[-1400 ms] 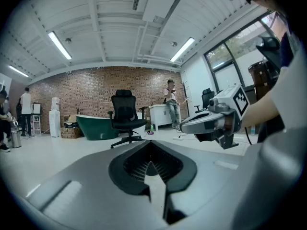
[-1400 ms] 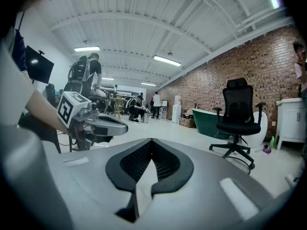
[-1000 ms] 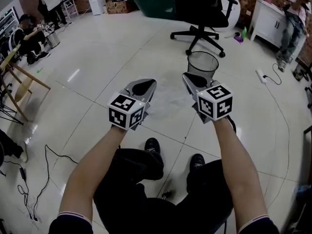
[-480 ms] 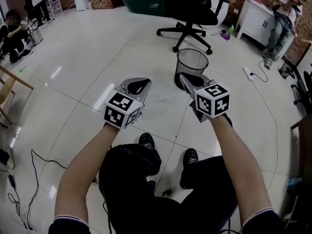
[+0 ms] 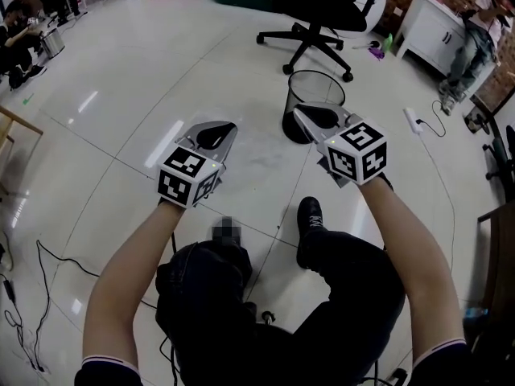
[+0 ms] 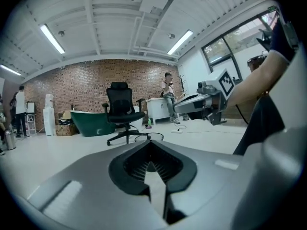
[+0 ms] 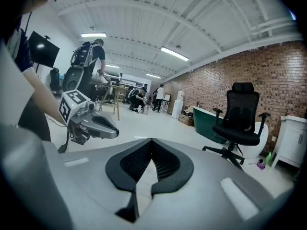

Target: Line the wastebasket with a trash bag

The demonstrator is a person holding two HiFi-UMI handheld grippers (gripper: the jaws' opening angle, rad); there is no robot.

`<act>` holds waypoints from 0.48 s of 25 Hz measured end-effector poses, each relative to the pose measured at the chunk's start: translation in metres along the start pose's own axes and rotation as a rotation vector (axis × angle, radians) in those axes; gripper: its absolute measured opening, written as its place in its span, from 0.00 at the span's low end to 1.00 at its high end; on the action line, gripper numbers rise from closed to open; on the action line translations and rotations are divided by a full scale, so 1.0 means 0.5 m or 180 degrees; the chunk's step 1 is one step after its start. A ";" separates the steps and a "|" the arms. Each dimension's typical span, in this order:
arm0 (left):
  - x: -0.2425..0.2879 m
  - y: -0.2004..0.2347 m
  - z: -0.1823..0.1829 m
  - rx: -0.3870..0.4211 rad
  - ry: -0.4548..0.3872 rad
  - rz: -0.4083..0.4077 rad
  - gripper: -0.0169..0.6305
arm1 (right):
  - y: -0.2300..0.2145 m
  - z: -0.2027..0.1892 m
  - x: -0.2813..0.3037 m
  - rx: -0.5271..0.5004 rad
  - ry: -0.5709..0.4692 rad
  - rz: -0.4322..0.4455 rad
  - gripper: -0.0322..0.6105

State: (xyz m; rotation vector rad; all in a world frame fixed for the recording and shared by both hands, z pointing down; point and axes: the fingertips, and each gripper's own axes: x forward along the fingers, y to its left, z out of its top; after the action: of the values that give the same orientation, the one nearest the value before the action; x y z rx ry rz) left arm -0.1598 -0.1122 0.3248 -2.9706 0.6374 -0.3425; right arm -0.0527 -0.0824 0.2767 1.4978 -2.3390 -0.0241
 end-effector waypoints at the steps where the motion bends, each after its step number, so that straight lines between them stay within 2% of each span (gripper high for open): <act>1: 0.009 0.002 -0.007 -0.0013 0.0021 0.0019 0.05 | -0.007 -0.007 0.006 -0.0041 0.0023 0.0060 0.05; 6: 0.032 0.009 -0.061 -0.0037 0.0190 0.0016 0.05 | -0.033 -0.066 0.043 -0.0256 0.0189 0.0370 0.05; 12: 0.063 0.034 -0.160 -0.0170 0.0462 0.0165 0.05 | -0.064 -0.160 0.109 -0.0198 0.0354 0.0652 0.05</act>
State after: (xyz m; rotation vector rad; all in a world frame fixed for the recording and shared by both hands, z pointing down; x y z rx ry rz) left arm -0.1574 -0.1435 0.4065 -2.9933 0.7481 -0.5492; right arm -0.0200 -0.1302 0.3607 1.1932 -2.3666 0.0376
